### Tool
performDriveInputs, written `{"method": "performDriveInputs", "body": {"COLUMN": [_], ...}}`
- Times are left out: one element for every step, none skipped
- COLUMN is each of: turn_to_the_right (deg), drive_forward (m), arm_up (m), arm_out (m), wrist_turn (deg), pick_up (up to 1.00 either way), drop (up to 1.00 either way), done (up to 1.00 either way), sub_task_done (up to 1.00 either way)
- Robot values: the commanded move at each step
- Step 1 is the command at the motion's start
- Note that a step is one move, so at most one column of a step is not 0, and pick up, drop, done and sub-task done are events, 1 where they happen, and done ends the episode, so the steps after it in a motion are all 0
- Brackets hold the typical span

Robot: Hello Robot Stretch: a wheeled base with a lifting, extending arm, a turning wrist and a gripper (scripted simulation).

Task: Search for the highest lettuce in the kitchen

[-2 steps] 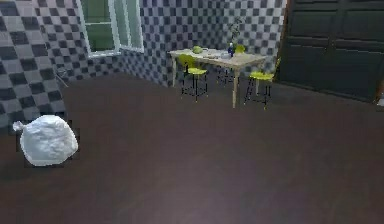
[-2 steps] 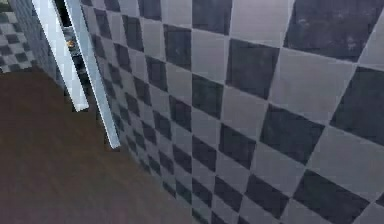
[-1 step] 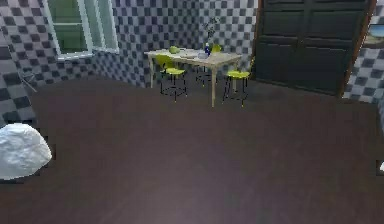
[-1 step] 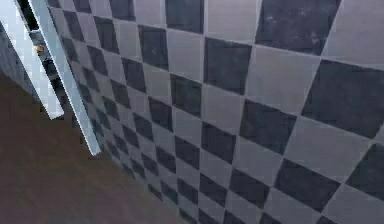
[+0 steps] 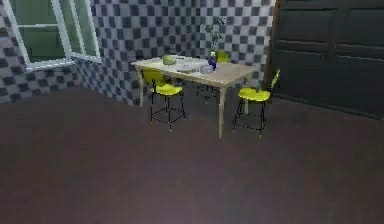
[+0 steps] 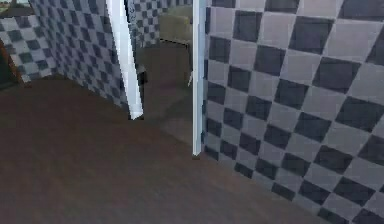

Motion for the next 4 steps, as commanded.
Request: {"method": "performDriveInputs", "body": {"turn_to_the_right": [0.0, 0.0, -45.0, -45.0], "drive_forward": [1.0, 0.65, 0.0, 0.0], "arm_up": [0.0, 0.0, 0.0, 0.0], "arm_out": [0.0, 0.0, 0.0, 0.0], "wrist_turn": [0.0, 0.0, 0.0, 0.0], "pick_up": [0.0, 0.0, 0.0, 0.0], "drop": [0.0, 0.0, 0.0, 0.0], "done": [0.0, 0.0, 0.0, 0.0], "sub_task_done": [0.0, 0.0, 0.0, 0.0]}}
